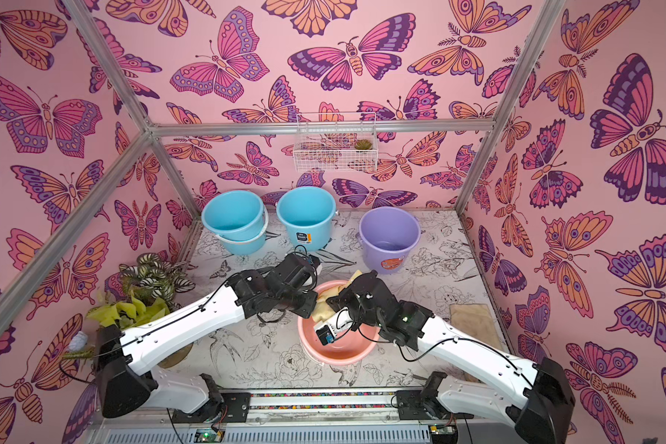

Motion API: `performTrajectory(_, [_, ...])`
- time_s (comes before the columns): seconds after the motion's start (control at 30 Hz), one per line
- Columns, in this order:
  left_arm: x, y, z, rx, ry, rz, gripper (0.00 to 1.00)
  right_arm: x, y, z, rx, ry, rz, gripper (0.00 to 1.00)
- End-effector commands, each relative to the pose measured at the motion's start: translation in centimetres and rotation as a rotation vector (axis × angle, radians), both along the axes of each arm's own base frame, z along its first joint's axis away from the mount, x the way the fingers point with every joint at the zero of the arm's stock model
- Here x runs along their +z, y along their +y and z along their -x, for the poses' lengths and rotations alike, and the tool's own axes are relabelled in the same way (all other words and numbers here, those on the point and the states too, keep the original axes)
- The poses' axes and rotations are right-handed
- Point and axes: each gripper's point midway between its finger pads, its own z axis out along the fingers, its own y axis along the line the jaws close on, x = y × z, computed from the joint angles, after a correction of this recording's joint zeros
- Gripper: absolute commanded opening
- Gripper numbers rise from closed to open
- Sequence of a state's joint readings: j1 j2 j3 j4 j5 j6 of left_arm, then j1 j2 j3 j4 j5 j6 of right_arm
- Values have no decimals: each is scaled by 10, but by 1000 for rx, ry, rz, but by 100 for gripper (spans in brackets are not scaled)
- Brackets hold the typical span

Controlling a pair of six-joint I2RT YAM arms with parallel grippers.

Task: Wipe the inside of the bucket with a cloth
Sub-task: Wipe the dirt from the inside of the bucket.

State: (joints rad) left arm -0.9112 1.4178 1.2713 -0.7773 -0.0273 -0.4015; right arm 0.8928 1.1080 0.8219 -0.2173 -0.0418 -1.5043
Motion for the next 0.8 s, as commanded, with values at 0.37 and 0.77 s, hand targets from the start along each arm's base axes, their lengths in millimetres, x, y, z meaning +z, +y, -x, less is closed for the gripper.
performTrajectory(0.37, [14,-15,10,-85,-13,79,0,-80,31,-22,60,11,153,0])
performTrajectory(0.77, [14,-16,9,-85,-27,70,0,-145,38,-15,28,215,200,0])
